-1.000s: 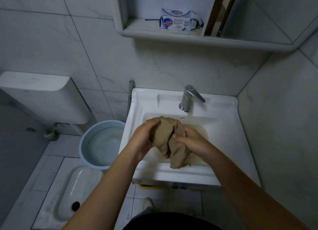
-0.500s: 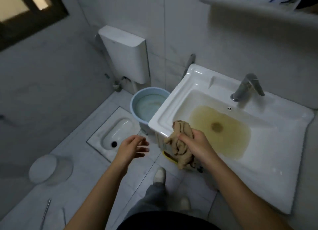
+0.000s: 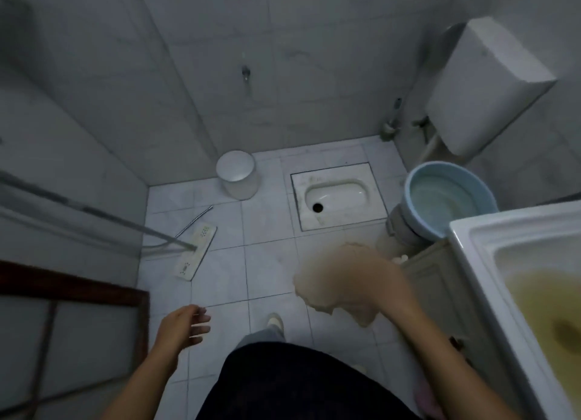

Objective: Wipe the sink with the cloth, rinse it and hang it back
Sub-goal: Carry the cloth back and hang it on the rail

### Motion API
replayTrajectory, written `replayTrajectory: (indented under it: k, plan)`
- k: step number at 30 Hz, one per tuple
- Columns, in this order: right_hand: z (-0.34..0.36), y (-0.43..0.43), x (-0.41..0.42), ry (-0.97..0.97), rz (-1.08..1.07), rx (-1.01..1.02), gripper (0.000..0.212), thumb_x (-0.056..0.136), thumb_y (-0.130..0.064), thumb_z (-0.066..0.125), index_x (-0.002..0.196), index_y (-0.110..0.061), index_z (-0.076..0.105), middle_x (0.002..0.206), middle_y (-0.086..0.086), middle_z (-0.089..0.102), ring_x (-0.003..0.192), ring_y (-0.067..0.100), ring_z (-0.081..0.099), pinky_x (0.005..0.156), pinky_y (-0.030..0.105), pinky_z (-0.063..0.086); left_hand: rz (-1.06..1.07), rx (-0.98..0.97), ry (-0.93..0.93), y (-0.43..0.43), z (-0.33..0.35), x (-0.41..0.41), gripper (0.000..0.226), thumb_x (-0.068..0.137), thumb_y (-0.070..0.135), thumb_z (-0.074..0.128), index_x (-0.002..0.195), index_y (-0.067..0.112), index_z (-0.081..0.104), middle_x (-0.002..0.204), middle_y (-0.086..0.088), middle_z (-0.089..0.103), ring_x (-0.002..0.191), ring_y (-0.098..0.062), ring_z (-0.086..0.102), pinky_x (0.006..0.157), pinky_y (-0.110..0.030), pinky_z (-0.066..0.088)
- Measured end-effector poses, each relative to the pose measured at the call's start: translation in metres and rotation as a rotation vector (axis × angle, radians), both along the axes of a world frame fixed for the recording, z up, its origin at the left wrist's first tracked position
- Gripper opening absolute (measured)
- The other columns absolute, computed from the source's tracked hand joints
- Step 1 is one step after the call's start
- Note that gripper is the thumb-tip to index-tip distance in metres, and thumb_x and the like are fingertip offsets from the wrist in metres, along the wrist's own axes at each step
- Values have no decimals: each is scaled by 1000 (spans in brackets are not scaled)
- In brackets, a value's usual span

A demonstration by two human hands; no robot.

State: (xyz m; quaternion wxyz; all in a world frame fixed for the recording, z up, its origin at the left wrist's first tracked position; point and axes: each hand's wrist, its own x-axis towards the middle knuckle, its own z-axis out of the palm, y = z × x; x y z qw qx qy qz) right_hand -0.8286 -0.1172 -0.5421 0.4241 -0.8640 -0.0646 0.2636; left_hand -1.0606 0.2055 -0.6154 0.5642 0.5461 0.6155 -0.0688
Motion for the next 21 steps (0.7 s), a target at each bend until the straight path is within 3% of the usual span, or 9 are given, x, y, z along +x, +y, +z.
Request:
replayTrajectory:
  k: [4, 9, 13, 17, 21]
  plan:
    - [-20, 37, -6, 34, 35, -83, 8, 89, -31, 68, 89, -24, 71, 82, -6, 72, 82, 11, 68, 75, 37, 57, 60, -93, 73, 33, -19, -20, 23, 96, 19, 55, 100, 3, 71, 99, -18, 76, 79, -31, 70, 65, -33, 51]
    - [-30, 70, -9, 54, -50, -87, 10, 89, -23, 68, 82, -17, 70, 77, 1, 72, 78, 18, 69, 72, 38, 58, -107, -154, 107, 55, -23, 17, 23, 97, 21, 56, 105, 4, 69, 99, -16, 76, 83, -31, 71, 67, -33, 53]
    - [-30, 83, 10, 24, -96, -79, 6, 90, -22, 69, 88, -17, 71, 82, 0, 72, 81, 14, 66, 69, 31, 52, -248, -38, -14, 65, -5, 78, 20, 99, 16, 52, 99, 4, 68, 97, -18, 74, 75, -26, 67, 64, -31, 50]
    - [-39, 98, 42, 24, -75, -102, 15, 91, -21, 68, 76, -19, 65, 75, 0, 68, 76, 18, 64, 61, 26, 45, -368, 70, -87, 76, 2, 119, 20, 99, 14, 52, 95, 5, 70, 92, -15, 75, 70, -22, 67, 63, -30, 49]
    - [-52, 121, 83, 44, -23, -81, 14, 90, -21, 69, 82, -9, 70, 79, 7, 72, 78, 21, 68, 74, 40, 57, -337, 72, -24, 94, -7, 132, 21, 99, 15, 52, 94, 5, 70, 89, -14, 75, 70, -24, 68, 62, -30, 50]
